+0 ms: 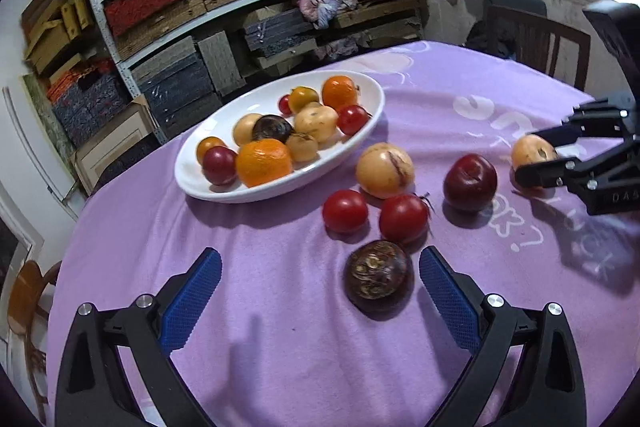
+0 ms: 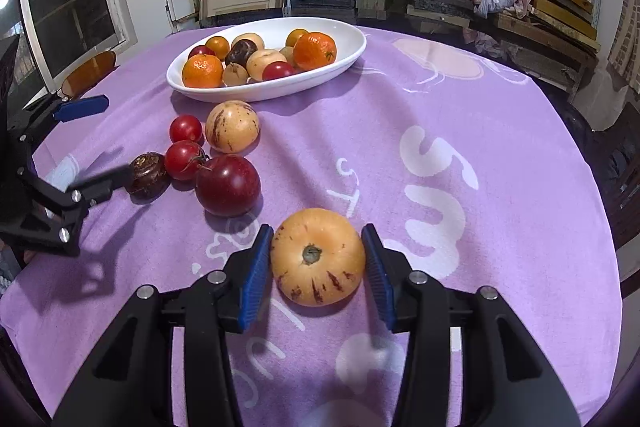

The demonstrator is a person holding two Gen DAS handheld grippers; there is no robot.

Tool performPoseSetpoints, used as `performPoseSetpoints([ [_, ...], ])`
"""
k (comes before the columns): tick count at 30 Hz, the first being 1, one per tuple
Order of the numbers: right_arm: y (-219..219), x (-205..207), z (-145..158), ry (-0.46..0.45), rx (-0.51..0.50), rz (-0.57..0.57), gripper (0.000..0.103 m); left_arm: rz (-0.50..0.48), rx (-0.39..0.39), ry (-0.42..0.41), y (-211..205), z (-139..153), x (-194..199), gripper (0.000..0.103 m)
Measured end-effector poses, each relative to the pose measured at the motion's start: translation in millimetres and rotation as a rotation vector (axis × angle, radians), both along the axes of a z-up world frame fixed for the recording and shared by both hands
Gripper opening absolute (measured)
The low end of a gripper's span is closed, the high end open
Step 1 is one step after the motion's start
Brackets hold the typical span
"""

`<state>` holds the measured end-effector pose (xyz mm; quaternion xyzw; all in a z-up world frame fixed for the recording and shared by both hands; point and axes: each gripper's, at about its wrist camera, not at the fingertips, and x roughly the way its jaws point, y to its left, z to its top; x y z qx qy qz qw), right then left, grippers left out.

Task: Organize fruits
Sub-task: 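Grasp the speckled yellow pear with the right tool while the left tool grasps the dark brown fruit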

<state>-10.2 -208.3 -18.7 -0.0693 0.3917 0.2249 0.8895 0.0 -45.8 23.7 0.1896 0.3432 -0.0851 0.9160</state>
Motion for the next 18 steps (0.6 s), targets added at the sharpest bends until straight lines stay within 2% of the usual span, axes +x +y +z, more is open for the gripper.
performPoseSetpoints([
  [2,-1.4,1.0,-0.3,0.005,0.006,0.000,0.045,-0.006,0.030,0.013,-4.5,-4.6,2.6,0.100],
  [3,0.5,0.9,-1.1,0.007,0.009,0.000,0.045,0.000,0.019,0.017,-2.9,-5.0,4.3,0.100],
  [5,0.1,1.1,-1.2,0.013,0.018,-0.001,0.045,0.028,-0.018,0.055,4.9,-7.7,12.3,0.100],
  [9,-1.2,2.6,-1.5,0.023,0.032,0.000,0.046,0.103,-0.148,0.156,32.8,-12.8,28.3,0.100],
  [10,-1.6,3.0,-1.3,0.024,0.035,0.000,0.046,0.118,-0.155,0.160,37.0,-13.4,29.7,0.100],
  [14,-4.1,3.0,-1.3,0.025,0.042,0.000,0.048,0.228,-0.090,0.110,53.5,-12.4,33.6,0.100],
  [18,-5.3,3.7,-1.2,0.028,0.051,0.001,0.048,0.298,-0.154,0.137,82.9,-11.3,38.6,0.100],
])
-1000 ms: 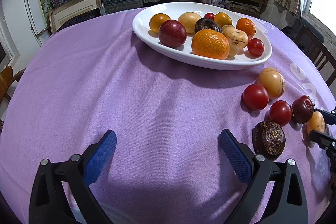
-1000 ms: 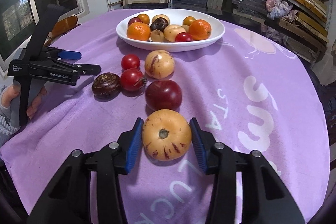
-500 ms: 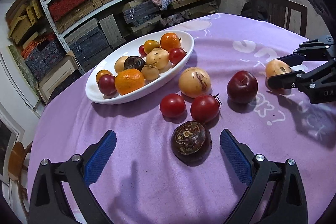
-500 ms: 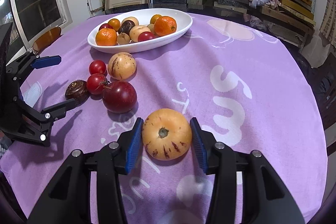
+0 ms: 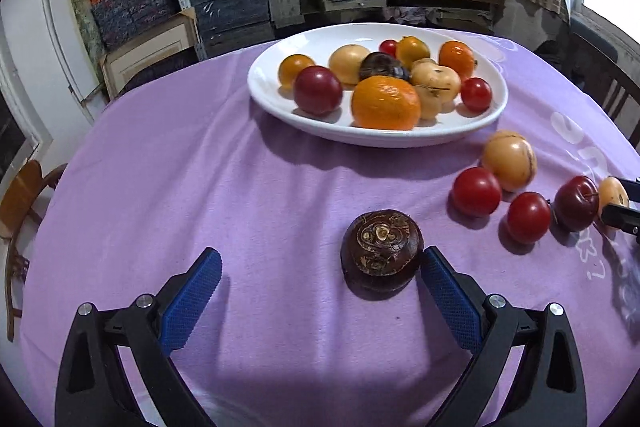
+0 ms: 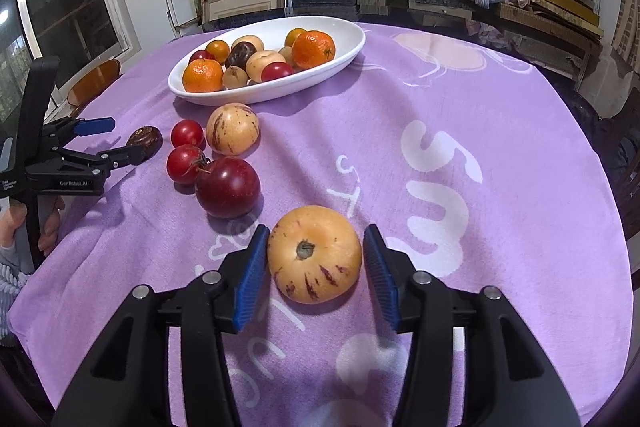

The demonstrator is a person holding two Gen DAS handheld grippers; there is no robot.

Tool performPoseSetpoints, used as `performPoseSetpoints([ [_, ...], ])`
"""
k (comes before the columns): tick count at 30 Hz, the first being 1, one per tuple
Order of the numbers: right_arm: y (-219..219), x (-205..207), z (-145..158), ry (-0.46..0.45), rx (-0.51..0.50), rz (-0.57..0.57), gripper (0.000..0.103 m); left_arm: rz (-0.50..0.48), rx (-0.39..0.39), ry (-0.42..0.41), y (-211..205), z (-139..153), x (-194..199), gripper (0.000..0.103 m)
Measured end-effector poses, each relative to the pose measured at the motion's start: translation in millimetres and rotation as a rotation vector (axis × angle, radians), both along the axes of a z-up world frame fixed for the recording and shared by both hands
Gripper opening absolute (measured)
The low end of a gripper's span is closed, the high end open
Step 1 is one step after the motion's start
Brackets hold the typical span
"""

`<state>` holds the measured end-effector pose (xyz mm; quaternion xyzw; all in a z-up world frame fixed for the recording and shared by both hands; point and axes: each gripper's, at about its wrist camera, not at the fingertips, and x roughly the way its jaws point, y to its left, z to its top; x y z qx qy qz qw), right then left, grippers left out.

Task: Organize fruits
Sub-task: 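Grasp the speckled yellow pear with the right tool while the left tool grasps the dark brown fruit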

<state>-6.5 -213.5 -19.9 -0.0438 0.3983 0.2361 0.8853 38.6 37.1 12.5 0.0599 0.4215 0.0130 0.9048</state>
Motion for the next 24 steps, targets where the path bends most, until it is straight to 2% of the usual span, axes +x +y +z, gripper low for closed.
performPoseSetpoints([
  [3,-0.1,0.7,0.4,0.000,0.002,0.002,0.048,-0.018,-0.037,-0.012,3.8,3.5,-1.5,0.099],
  [5,0.6,0.7,-0.2,0.001,0.001,0.004,0.048,-0.078,-0.067,-0.024,-3.2,5.8,-2.5,0.092],
  [7,1.1,-0.3,-0.5,0.001,-0.002,0.006,0.048,-0.145,-0.068,-0.021,-16.1,4.9,-3.6,0.075],
  [9,1.7,-0.6,-0.8,0.000,-0.001,0.007,0.048,-0.192,-0.043,-0.011,-31.6,0.6,-4.2,0.066],
  [10,1.7,-0.3,-0.7,0.001,-0.001,0.007,0.048,-0.209,-0.029,-0.010,-36.3,-0.7,-4.0,0.057],
  [12,1.6,-0.1,-1.2,0.002,0.000,0.007,0.048,-0.232,-0.051,-0.016,-39.3,-1.0,-5.8,0.050],
  [19,2.4,0.6,-2.3,0.008,0.001,0.014,0.048,-0.224,-0.102,0.018,-35.1,-5.1,3.1,0.045],
  [24,4.3,0.5,-2.9,0.007,0.000,0.023,0.044,-0.221,-0.105,0.032,-35.1,-7.3,9.3,0.045],
])
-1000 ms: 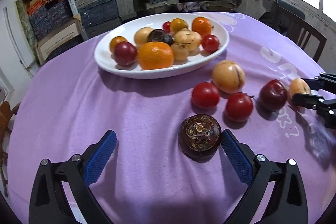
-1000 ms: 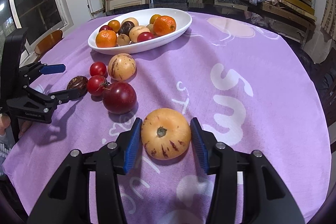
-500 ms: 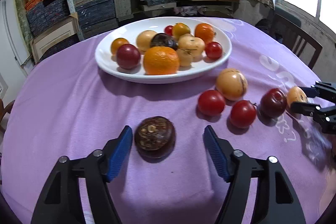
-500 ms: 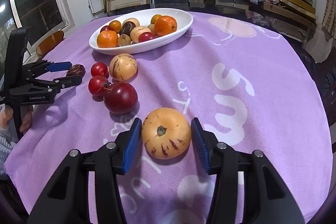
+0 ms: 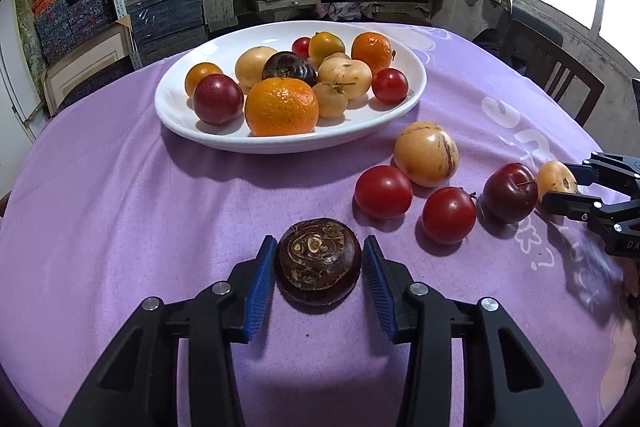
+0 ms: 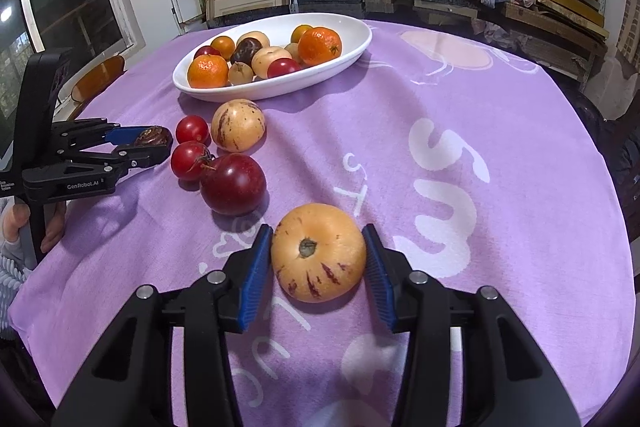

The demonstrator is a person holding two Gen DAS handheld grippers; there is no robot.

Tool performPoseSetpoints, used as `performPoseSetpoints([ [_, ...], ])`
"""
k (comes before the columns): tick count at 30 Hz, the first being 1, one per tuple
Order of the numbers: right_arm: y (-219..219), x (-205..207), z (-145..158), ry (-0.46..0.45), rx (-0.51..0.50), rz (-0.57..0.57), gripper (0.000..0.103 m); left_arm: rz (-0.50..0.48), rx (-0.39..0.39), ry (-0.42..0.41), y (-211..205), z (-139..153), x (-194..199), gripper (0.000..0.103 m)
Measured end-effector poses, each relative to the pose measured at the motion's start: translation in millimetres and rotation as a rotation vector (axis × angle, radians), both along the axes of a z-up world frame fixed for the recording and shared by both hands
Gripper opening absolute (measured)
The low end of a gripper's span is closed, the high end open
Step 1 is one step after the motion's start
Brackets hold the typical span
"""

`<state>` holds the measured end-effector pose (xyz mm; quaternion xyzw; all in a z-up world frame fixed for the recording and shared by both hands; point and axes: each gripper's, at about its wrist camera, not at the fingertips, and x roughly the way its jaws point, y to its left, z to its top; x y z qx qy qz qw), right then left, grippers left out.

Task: Organize fruits
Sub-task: 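Grasp the speckled yellow pear with the right tool while the left tool grasps the dark brown fruit, then carry the pear and brown fruit onto the white plate and open both tools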

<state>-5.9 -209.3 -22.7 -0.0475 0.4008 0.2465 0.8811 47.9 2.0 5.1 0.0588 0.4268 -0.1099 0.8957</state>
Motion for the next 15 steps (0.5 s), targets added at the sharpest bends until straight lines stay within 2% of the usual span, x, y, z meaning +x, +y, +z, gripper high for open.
performPoseSetpoints([
  [1,-0.3,-0.1,-0.2,0.000,0.000,0.000,0.044,-0.001,-0.003,0.000,0.1,0.8,-0.3,0.042],
  [11,-2.7,-6.8,4.6,-0.039,0.016,-0.002,0.044,0.007,-0.022,-0.068,3.6,12.9,-11.6,0.042],
  [13,-1.6,-5.0,12.2,-0.044,0.027,0.006,0.044,0.023,-0.051,-0.086,10.0,24.6,-8.9,0.042],
  [15,2.3,0.5,31.5,-0.075,0.027,0.016,0.044,0.034,-0.045,-0.107,13.3,40.0,-1.6,0.042],
])
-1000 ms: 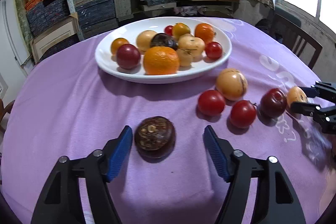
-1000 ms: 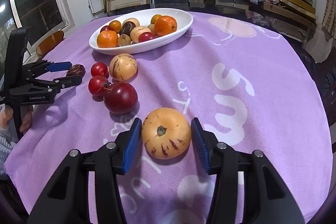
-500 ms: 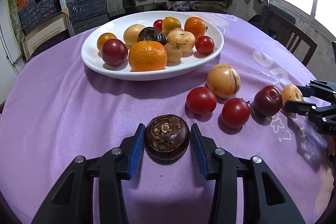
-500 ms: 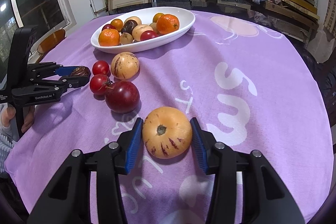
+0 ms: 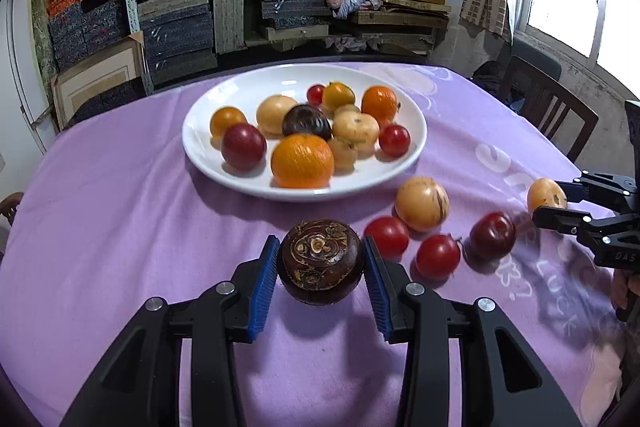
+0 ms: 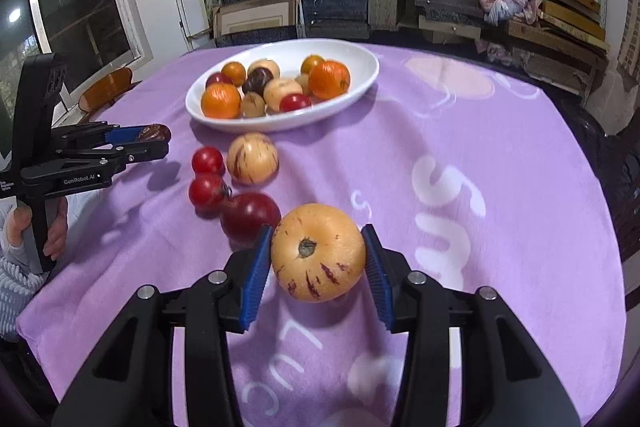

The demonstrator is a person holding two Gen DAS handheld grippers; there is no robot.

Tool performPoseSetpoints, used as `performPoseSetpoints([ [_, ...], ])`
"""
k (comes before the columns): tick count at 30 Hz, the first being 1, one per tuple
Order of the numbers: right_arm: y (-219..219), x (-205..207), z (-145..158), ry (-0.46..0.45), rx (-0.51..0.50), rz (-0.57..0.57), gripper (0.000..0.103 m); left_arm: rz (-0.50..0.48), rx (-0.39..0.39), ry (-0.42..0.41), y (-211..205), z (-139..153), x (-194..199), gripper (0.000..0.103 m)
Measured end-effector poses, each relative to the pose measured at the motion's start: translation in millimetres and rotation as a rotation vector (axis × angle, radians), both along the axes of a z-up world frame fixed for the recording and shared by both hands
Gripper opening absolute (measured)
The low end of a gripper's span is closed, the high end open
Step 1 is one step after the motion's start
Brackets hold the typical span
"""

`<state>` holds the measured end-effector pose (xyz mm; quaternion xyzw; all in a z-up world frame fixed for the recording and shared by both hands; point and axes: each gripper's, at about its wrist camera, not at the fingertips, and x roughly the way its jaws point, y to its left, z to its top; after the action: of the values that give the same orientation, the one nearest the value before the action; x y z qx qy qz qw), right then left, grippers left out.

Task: Organize fruits
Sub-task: 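Carry the pear and brown fruit onto the white plate and open both tools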

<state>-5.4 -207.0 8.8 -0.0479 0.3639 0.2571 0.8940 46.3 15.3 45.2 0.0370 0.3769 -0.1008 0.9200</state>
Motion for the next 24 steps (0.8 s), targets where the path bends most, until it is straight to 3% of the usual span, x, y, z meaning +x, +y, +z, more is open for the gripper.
performPoseSetpoints([
  [5,25.1,32.2,64.4,-0.117,-0.006,0.019,0.044,0.047,0.030,-0.055,4.9,42.9,39.3,0.042],
  [8,47.3,60.8,79.2,-0.128,0.002,0.028,0.044,0.071,0.035,-0.051,8.6,54.2,69.0,0.042],
  [17,120.9,130.3,58.0,-0.074,-0.055,0.088,0.044,0.139,0.026,0.050,24.4,43.3,171.6,0.042],
  [24,144.9,181.0,40.9,-0.022,-0.097,0.088,0.044,0.143,0.031,0.104,20.0,18.3,220.2,0.042],
])
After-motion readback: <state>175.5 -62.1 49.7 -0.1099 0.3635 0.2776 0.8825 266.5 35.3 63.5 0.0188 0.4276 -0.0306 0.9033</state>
